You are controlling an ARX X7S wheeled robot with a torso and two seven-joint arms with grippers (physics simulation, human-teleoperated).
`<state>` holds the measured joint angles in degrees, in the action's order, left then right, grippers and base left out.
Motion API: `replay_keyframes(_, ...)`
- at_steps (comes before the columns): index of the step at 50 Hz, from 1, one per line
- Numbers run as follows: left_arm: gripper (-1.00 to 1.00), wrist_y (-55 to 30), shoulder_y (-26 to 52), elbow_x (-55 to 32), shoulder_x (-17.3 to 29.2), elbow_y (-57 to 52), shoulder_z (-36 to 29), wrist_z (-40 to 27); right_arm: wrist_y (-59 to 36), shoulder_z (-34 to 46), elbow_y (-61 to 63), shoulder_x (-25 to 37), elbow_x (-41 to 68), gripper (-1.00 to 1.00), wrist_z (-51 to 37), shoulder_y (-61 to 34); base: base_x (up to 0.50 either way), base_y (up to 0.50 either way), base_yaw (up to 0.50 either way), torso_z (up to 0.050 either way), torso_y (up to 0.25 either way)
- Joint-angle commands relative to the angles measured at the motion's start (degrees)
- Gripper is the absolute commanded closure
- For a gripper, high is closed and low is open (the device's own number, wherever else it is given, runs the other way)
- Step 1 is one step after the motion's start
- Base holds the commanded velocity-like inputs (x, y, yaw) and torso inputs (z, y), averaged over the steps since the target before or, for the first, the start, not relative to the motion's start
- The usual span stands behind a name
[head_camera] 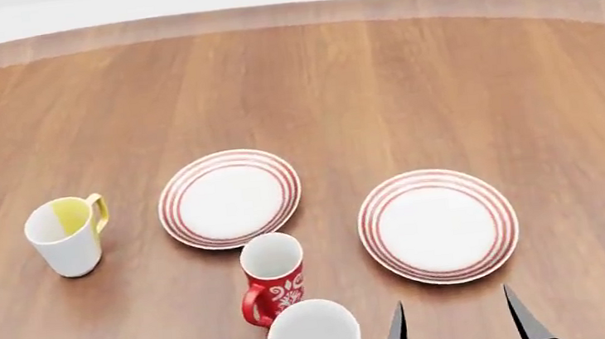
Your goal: Put the white mug on the left plate.
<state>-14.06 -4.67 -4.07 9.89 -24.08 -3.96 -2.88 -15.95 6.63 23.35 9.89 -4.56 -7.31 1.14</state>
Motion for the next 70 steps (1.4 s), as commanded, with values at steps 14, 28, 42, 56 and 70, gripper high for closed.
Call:
replay_keyframes(14, -1.0, 1.31, -1.01, -1.49, 1.29, 0.17, -0.33, -0.66, -0.8, 1.43, 0.23, 0.91, -0.11, -1.0, -1.39, -0.75, 0.34, 0.0, 0.0, 0.0, 0.0)
replay_keyframes(28, -1.0, 1.49, -0.69, -1.76, 2.07, 0.47, -1.53, -1.88, -0.26, 1.41, -0.06, 1.48, 0.84, -1.0, -2.01, -0.78, 0.34, 0.0, 0.0, 0.0, 0.001)
replay_keyframes(42, -1.0, 1.64, -1.14, -2.19, 2.79, -0.3, -2.43, -2.88, 0.53, 1.79, -0.92, 1.94, 1.33, -1.0, -2.69, -0.62, 0.35, 0.0, 0.0, 0.0, 0.0)
replay_keyframes(56, -1.0, 3.6, -1.77, -2.36, 3.65, 0.93, -3.27, -3.28, 0.85, 1.68, -1.37, 2.15, 1.68, -1.0, -3.96, -0.56, 0.2, 0.0, 0.0, 0.0, 0.001)
replay_keyframes(70, -1.0, 10.78, -9.26, -3.27, 11.37, -2.45, -5.58, 4.8, 1.78, 2.06, -2.77, 2.52, 2.2, -1.0, -4.47, -0.56, 0.0, 0.0, 0.0, 0.0, 0.0)
